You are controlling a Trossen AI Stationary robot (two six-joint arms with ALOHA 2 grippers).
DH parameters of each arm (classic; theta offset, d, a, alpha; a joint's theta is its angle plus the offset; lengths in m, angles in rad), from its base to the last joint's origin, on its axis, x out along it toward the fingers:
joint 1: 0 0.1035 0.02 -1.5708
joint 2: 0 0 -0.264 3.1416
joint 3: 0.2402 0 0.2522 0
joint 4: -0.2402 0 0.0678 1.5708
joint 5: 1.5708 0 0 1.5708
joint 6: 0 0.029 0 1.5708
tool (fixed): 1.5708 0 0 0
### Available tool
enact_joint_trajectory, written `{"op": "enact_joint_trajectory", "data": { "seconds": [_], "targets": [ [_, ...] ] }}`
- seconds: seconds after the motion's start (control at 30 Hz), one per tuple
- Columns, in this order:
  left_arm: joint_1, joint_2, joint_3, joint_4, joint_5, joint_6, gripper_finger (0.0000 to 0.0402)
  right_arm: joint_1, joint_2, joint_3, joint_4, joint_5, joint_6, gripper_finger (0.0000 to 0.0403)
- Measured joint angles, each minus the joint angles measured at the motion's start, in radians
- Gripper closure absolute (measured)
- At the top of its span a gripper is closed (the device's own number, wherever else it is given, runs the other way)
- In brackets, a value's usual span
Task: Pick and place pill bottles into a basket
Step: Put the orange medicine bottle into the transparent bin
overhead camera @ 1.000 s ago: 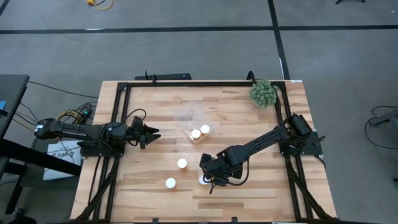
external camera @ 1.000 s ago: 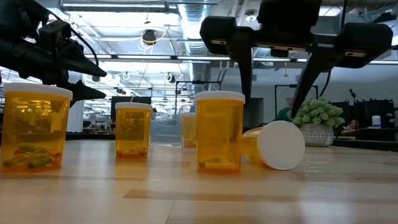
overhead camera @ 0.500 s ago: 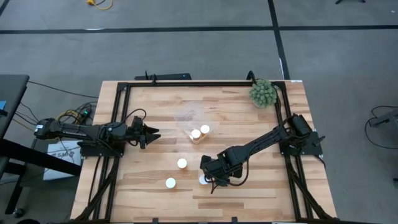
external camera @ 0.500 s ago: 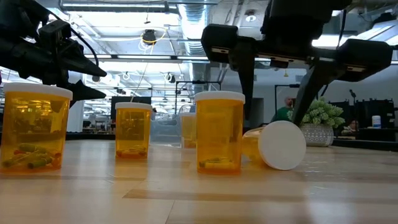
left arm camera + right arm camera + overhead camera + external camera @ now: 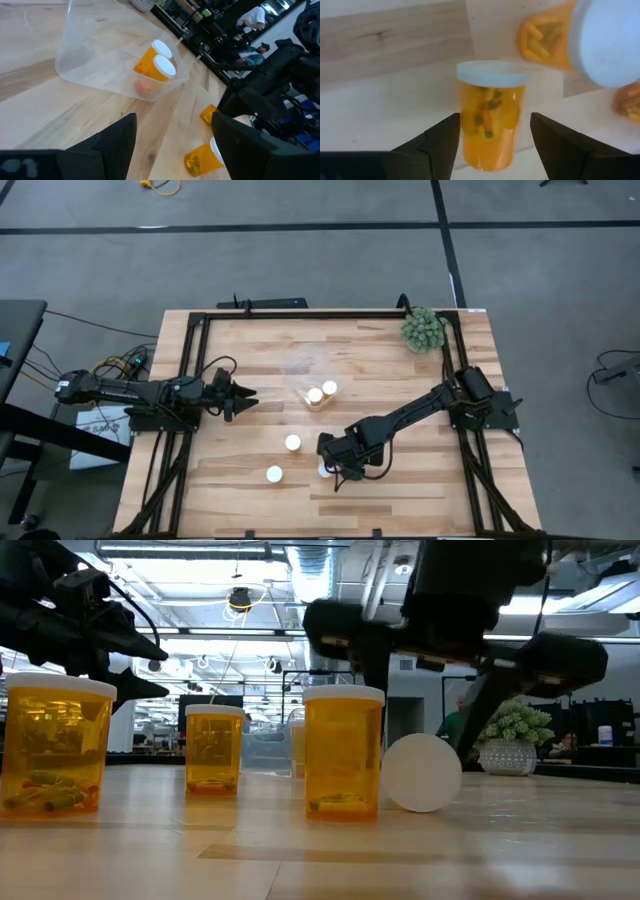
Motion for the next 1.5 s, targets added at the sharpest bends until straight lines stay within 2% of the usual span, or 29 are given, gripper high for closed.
{"op": "enact_joint_trajectory", "data": {
  "seconds": [0.33,0.6,1.0,1.23,1.5],
  "targets": [
    [0.000,0.000,0.000,0.000,0.000,-0.009,0.0155,-0.011,0.032,0.001,0.020,-0.030,0.094,0.0189],
    [0.000,0.000,0.000,0.000,0.001,-0.009,0.0155,-0.018,0.031,-0.001,0.039,-0.029,0.234,0.0213],
    [0.000,0.000,0.000,-0.003,0.001,-0.008,0.0155,-0.016,0.031,0.013,0.042,-0.021,0.380,0.0208],
    [0.000,0.000,0.000,-0.004,0.001,-0.024,0.0155,-0.040,0.031,0.056,-0.029,-0.020,0.514,0.0219],
    [0.000,0.000,0.000,-0.004,0.001,-0.025,0.0155,-0.091,0.031,0.109,-0.176,-0.018,0.638,0.0207]
  ]
}}
